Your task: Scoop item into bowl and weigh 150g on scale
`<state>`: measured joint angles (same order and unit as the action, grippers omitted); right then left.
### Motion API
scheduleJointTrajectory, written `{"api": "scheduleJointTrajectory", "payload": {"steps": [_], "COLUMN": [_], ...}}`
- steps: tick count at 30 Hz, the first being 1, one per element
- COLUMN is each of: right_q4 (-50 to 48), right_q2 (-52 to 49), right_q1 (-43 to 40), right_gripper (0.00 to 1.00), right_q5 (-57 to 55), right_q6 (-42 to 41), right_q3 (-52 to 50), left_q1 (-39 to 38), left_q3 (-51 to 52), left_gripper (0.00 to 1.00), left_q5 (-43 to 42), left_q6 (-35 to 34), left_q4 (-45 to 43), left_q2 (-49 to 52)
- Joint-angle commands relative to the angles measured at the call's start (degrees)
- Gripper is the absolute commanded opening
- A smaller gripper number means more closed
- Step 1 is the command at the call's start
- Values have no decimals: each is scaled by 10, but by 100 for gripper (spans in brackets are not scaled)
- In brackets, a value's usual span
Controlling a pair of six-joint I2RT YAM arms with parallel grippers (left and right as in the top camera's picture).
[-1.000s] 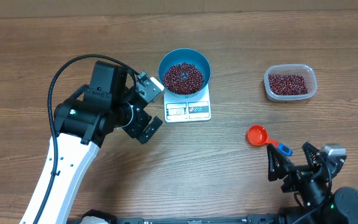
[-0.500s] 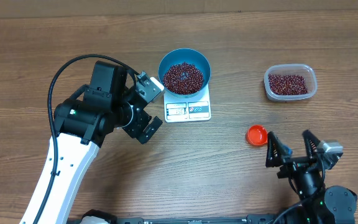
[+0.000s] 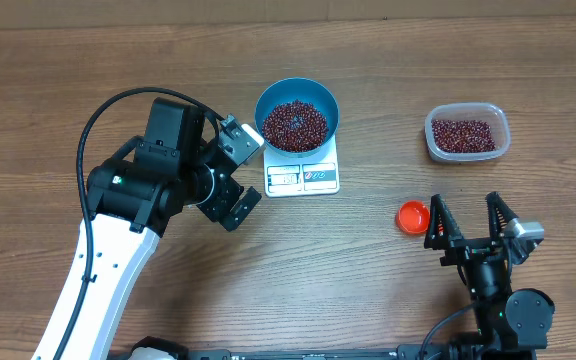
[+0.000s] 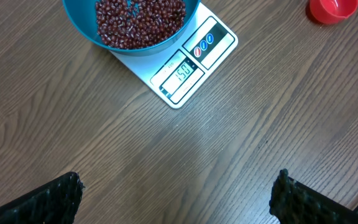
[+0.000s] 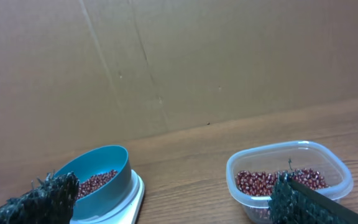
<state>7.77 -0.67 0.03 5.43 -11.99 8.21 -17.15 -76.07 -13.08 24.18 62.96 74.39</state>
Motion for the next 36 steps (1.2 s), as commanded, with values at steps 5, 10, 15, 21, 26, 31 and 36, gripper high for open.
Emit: {"api": "scheduleJointTrajectory", "payload": {"steps": [5, 10, 15, 21, 26, 31, 36], "right_q4": [-69, -115, -111, -35, -28, -27, -27], "right_q2": [5, 5, 5, 5, 5, 5, 5], "right_q1": [-2, -2, -2, -2, -2, -2, -2], "right_gripper": [100, 100, 100, 100, 100, 100, 100], "right_q5": [-9, -9, -15, -44, -52, -53, -51], "right_q6": [0, 1, 1, 1, 38, 50, 50], "right_q3": [-49, -75, -78, -78, -78, -78, -78], "left_q1": [2, 2, 2, 2, 2, 2, 2], "left_q3": [1, 1, 1, 1, 1, 1, 1], "left_gripper": [100, 100, 99, 100, 100, 100, 100], "left_q5": [-3, -3, -3, -3, -3, -3, -3], "left_q6": [7, 7, 7, 7, 7, 7, 7], "left_q4": [0, 0, 0, 0, 0, 0, 0], "left_q2": [2, 2, 2, 2, 2, 2, 2]}}
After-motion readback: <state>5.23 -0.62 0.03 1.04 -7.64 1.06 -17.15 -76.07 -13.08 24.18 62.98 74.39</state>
